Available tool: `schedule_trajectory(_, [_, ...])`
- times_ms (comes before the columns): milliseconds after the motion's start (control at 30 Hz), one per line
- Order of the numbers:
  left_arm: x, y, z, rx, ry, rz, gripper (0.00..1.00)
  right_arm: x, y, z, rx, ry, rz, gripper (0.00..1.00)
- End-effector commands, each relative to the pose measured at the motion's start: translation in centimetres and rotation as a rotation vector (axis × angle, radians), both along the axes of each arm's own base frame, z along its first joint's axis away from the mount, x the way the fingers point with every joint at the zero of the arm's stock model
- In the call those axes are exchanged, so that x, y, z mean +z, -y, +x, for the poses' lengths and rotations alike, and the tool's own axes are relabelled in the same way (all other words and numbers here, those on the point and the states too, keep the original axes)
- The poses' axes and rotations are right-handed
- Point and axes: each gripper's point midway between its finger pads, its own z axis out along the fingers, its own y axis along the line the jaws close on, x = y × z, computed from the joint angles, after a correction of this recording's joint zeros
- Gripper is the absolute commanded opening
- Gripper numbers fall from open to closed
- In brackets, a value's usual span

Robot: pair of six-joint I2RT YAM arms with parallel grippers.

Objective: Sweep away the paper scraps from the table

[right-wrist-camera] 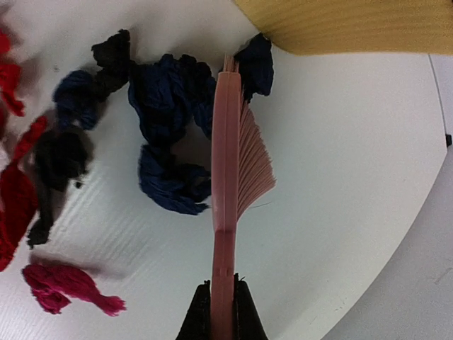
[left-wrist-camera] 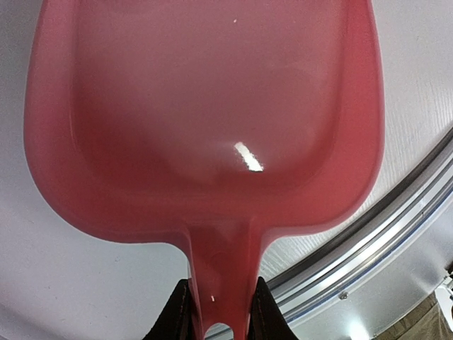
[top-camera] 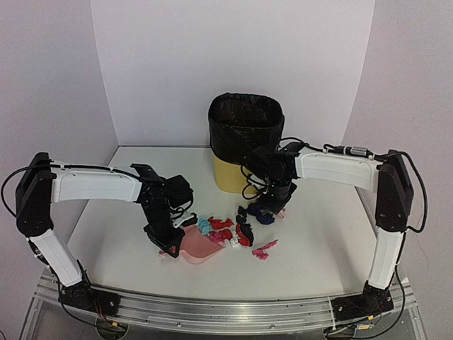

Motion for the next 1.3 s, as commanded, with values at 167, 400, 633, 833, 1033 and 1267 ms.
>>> schedule_trajectory(167, [0.2,4.1,2.4,-0.106,0.058,-0.055,0.0,0.1,-10.3,-7.7,0.023,-0.223,0.267,0.0])
schedule_trajectory(400, [0.1,5.5,3.2,-0.114,0.073,-0.083,0.0,1.0,-13.6,-10.4,0.116,-0.262,0.318,0.0])
schedule_trajectory(633, [1.6,6.2,3.7,-0.116,0.128,-0.157,0.0,3.1,-11.2,-7.1,0.029,-0.033,0.241,0.0])
schedule_trajectory(833, [3.6,6.6,4.6,-0.119,0.223,-0.219,0.0,8.1,-7.2,-4.1,-0.114,0.254,0.206,0.0])
schedule_trajectory(1033, [5.8,7.1,5.3,-0.118,0.266,-0.25,0.0,10.0,-4.6,-3.9,-0.182,0.356,0.2,0.0])
schedule_trajectory(1267, [8.0,7.0,5.1,-0.117,0.244,-0.231,0.0,13.3,0.0,-3.8,-0.268,0.529,0.183,0.0])
